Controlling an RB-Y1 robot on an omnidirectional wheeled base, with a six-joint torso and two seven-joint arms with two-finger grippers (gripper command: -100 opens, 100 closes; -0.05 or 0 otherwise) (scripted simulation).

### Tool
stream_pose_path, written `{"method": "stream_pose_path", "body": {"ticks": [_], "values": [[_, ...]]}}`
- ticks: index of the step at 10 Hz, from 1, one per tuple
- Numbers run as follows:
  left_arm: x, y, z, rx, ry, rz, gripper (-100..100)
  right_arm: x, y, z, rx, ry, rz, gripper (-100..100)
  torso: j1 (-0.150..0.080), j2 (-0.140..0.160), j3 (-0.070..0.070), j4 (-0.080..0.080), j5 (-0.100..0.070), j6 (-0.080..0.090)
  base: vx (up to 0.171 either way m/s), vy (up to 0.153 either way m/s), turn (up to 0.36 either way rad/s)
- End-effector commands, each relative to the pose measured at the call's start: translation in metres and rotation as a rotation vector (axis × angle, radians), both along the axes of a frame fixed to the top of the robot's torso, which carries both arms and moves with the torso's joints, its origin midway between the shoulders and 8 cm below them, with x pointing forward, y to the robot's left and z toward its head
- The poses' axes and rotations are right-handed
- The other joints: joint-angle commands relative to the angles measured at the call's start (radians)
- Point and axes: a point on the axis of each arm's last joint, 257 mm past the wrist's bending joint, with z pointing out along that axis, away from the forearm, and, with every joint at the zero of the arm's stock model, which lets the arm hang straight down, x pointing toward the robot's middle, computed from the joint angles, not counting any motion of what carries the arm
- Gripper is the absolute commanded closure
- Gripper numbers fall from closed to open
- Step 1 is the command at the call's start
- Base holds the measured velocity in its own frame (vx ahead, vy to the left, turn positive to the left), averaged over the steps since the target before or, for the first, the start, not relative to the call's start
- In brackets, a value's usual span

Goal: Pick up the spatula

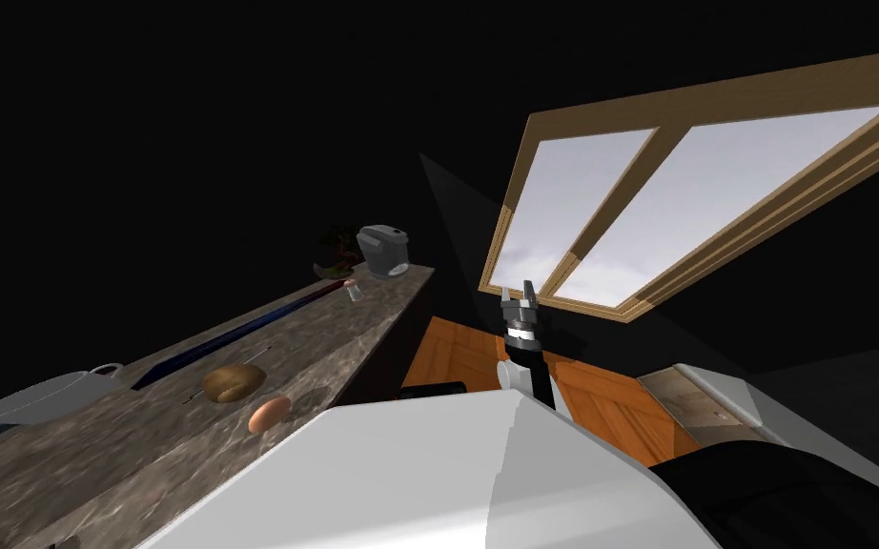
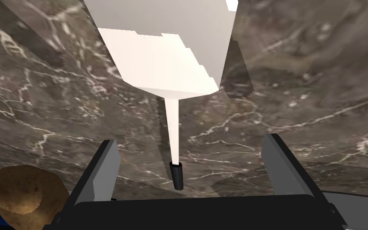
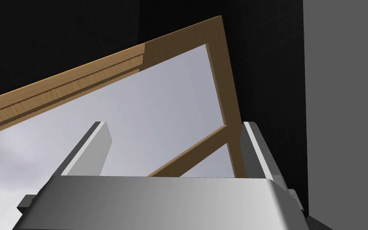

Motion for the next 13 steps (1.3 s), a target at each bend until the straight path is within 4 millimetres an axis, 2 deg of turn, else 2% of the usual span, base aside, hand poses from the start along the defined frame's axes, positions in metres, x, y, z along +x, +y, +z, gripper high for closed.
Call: {"method": "stream_pose_path", "body": {"ticks": [1,3,4,5,6,10,12,13], "values": [[-0.031,0.002,-0.004,-0.009,0.090,0.021,-100,0.000,0.000,0.000,0.000,0.000,0.000,0,0.000,0.000,0.000,0.000,0.000,0.000,0.128,0.003,-0.315],[-0.052,0.003,-0.005,-0.015,0.153,0.033,-100,0.000,0.000,0.000,0.000,0.000,0.000,0,0.000,0.000,0.000,0.000,0.000,-0.001,0.085,0.016,-0.129],[-0.045,0.003,-0.007,-0.013,0.127,0.027,-100,0.000,0.000,0.000,0.000,0.000,0.000,0,0.000,0.002,0.001,0.000,0.000,0.000,0.030,0.010,-0.025],[-0.046,0.003,-0.007,-0.013,0.133,0.029,0,0.000,0.000,0.000,0.000,0.000,0.000,0,-0.001,0.005,0.003,0.001,0.000,-0.001,0.007,0.002,0.003],[-0.049,0.006,-0.012,-0.015,0.130,0.054,-100,0.000,0.000,0.000,0.000,0.000,0.000,0,-0.001,0.007,0.004,0.002,0.000,-0.001,-0.038,-0.007,-0.166],[-0.060,0.012,-0.030,-0.023,0.125,0.140,-100,0.000,0.000,0.000,0.000,0.000,0.000,0,-0.004,0.016,0.009,0.004,-0.001,0.000,-0.106,-0.026,-0.242],[-0.059,0.013,-0.029,-0.021,0.122,0.140,-100,0.000,0.000,0.000,0.000,0.000,0.000,0,0.000,0.017,0.010,0.005,0.004,-0.002,-0.064,-0.015,-0.096],[-0.059,0.013,-0.030,-0.021,0.123,0.142,100,0.000,0.000,0.000,0.000,0.000,0.000,0,0.002,0.015,0.009,0.004,0.005,-0.003,-0.006,-0.003,0.007]]}}
